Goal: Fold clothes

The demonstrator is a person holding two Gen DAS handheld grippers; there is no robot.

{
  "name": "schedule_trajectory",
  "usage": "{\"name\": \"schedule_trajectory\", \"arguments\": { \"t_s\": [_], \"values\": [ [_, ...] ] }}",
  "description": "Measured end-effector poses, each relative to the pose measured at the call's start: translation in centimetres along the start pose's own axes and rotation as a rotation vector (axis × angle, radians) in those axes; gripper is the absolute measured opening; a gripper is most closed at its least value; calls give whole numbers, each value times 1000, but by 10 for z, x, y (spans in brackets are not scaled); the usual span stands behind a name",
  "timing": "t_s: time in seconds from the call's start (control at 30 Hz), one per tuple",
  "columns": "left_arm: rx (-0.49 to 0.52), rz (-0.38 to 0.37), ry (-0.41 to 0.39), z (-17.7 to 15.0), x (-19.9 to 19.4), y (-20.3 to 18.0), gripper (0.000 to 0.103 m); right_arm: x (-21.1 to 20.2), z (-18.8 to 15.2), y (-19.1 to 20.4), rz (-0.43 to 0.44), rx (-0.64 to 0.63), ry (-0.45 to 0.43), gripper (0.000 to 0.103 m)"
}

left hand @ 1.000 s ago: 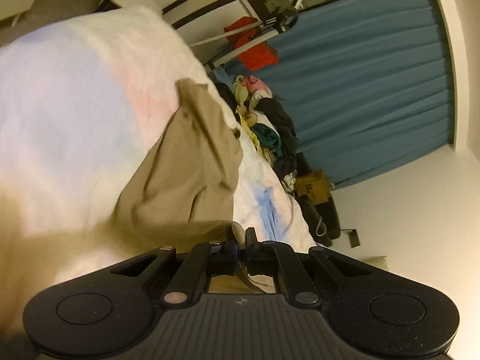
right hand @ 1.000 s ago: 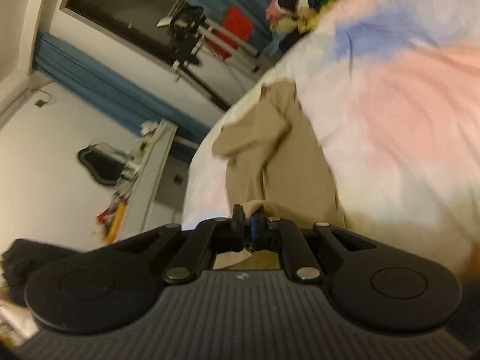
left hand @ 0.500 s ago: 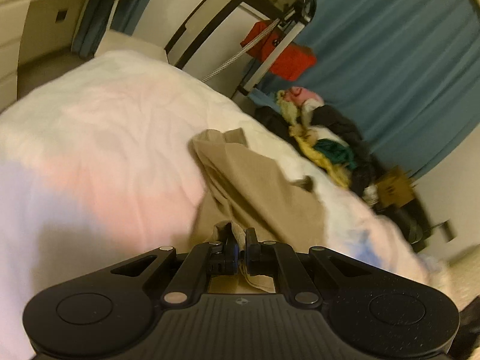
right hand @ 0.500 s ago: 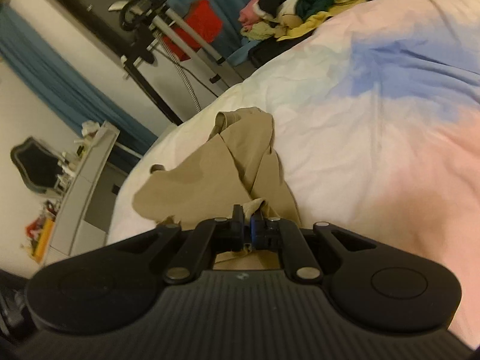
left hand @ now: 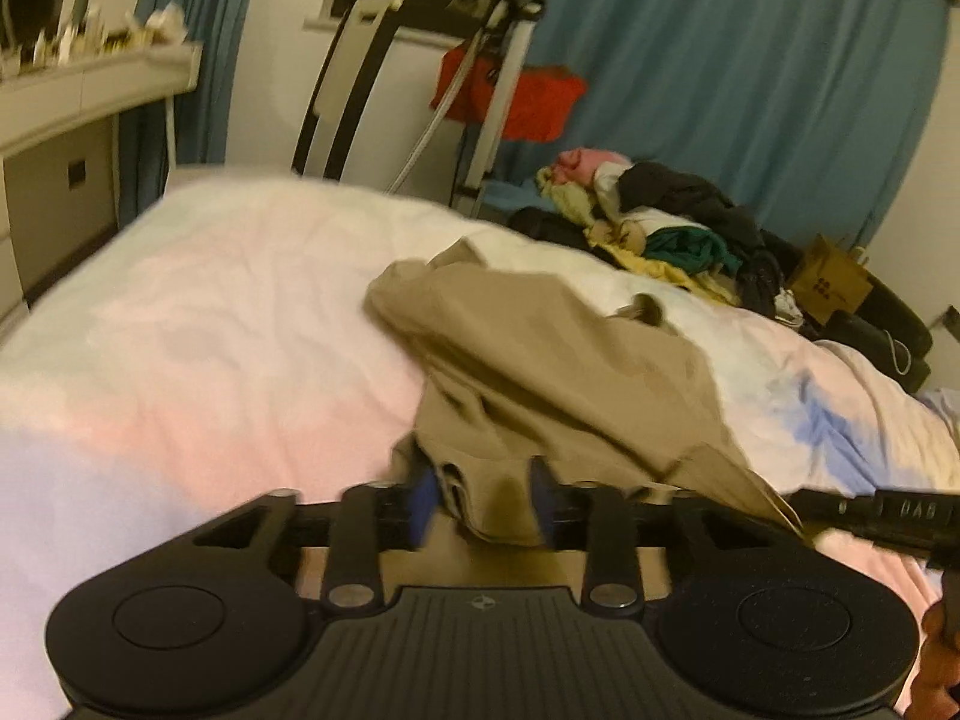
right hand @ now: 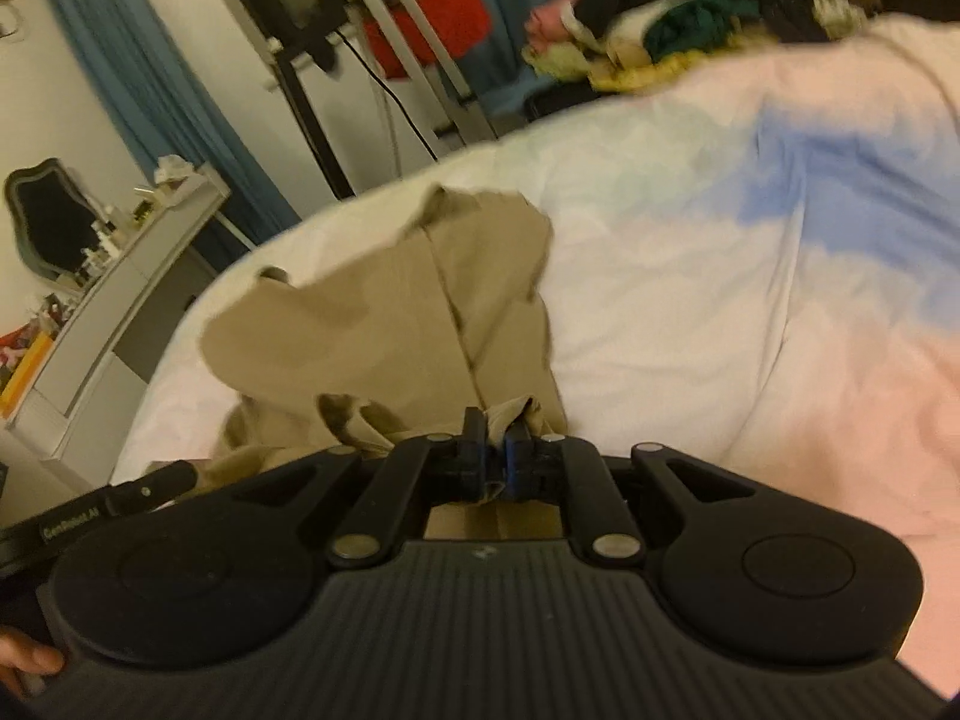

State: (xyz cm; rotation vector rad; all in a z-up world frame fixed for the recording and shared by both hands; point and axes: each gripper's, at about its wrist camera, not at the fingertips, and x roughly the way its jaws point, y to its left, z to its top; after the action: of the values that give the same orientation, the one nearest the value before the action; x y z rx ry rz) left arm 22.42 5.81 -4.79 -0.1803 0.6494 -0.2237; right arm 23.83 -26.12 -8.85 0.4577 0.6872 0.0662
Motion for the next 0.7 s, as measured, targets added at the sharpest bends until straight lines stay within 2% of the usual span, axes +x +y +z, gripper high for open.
{"name": "schedule_trajectory", "arguments": {
  "t_s": [0.03,0.07,0.1,0.13,0.23,0.3,0.53,0.7],
  "values": [
    [14,5,-16,-1,-12,-5,62,-11,0,4,-2,-19,-21,23],
    [29,11,-31,-2,-24,-10,77,-25,0,8,2,-32,-60,34],
    [43,16,-47,-3,-36,-15,89,-40,-1,12,6,-45,-101,64],
    [58,21,-63,-4,-48,-21,92,-56,-4,15,15,-52,-147,90],
    [98,36,-110,-7,-85,-36,99,-100,-10,28,23,-104,-254,92],
    [106,36,-144,-13,-111,-43,103,-125,-17,37,39,-141,-281,92],
    [102,13,-207,-50,-176,-56,103,-177,-55,50,78,-205,-310,92],
    [101,36,-226,-67,-182,-50,103,-179,-81,40,69,-154,-285,92]
  ]
}}
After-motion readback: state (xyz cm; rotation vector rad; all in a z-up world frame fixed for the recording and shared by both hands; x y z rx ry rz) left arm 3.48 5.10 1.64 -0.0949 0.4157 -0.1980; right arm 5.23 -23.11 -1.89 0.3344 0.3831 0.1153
